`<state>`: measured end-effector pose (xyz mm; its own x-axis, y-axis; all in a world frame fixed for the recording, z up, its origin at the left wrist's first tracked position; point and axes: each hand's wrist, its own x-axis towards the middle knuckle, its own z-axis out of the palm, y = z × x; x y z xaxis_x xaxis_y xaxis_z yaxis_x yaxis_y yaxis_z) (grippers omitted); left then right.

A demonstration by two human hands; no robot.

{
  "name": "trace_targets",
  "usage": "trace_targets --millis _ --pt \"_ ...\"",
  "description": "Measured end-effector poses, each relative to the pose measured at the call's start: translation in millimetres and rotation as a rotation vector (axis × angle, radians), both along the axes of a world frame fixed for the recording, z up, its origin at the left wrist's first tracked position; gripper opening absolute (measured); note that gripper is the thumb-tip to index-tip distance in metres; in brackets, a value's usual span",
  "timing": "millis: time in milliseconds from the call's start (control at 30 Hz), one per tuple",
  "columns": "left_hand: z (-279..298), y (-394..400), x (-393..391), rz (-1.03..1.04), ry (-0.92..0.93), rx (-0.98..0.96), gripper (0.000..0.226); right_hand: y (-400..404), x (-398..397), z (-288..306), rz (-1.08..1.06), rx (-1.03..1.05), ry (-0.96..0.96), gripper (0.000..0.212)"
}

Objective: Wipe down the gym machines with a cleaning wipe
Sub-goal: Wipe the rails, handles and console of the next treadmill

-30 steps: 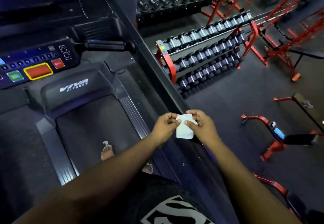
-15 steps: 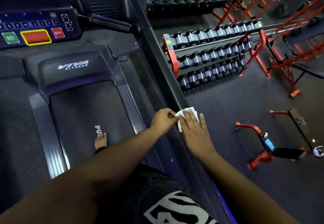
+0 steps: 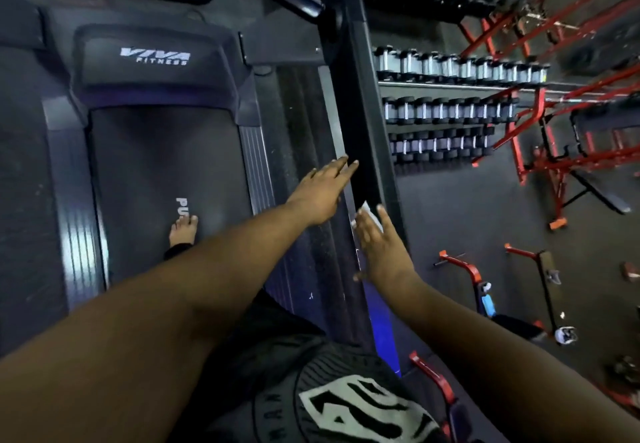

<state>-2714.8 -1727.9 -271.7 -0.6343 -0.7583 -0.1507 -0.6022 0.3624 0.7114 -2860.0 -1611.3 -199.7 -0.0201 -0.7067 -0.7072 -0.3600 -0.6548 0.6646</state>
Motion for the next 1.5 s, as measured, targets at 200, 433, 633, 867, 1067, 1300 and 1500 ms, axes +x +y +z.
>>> trace_targets --millis 200,433,633,867,1067,1300,1500 --pt "0.8 -23.5 -0.7 -0.055 -0.006 -0.094 0.104 -21.8 2.2 8.6 -0.052 -0.038 -0.108 0.105" --pt "14.1 -68.2 12.8 -0.100 -0.061 -0.157 0.112 -27.7 -0.7 22.1 -0.117 -0.158 -0.227 0.109" --pt "22.4 -90.0 18.2 -0.125 -0.094 -0.171 0.119 -51.3 -7.3 27.1 -0.293 -0.308 -0.532 0.085" --pt "20.4 -108.2 16.2 -0.109 -0.059 -0.158 0.101 -50.9 -17.0 19.1 -0.550 -0.398 -0.837 0.075" --pt "17.6 -124.4 19.4 -0.103 -0.052 -0.166 0.093 -79.0 -12.0 10.0 -0.415 -0.453 -0.753 0.084" --pt "18.0 -159.3 25.0 -0.142 -0.054 -0.196 0.082 -95.6 12.8 5.3 -0.167 -0.228 -0.262 0.094" --pt "12.3 -178.7 26.8 -0.185 -0.055 -0.235 0.070 -137.3 26.1 -0.8 -0.087 -0.143 -0.164 0.084"
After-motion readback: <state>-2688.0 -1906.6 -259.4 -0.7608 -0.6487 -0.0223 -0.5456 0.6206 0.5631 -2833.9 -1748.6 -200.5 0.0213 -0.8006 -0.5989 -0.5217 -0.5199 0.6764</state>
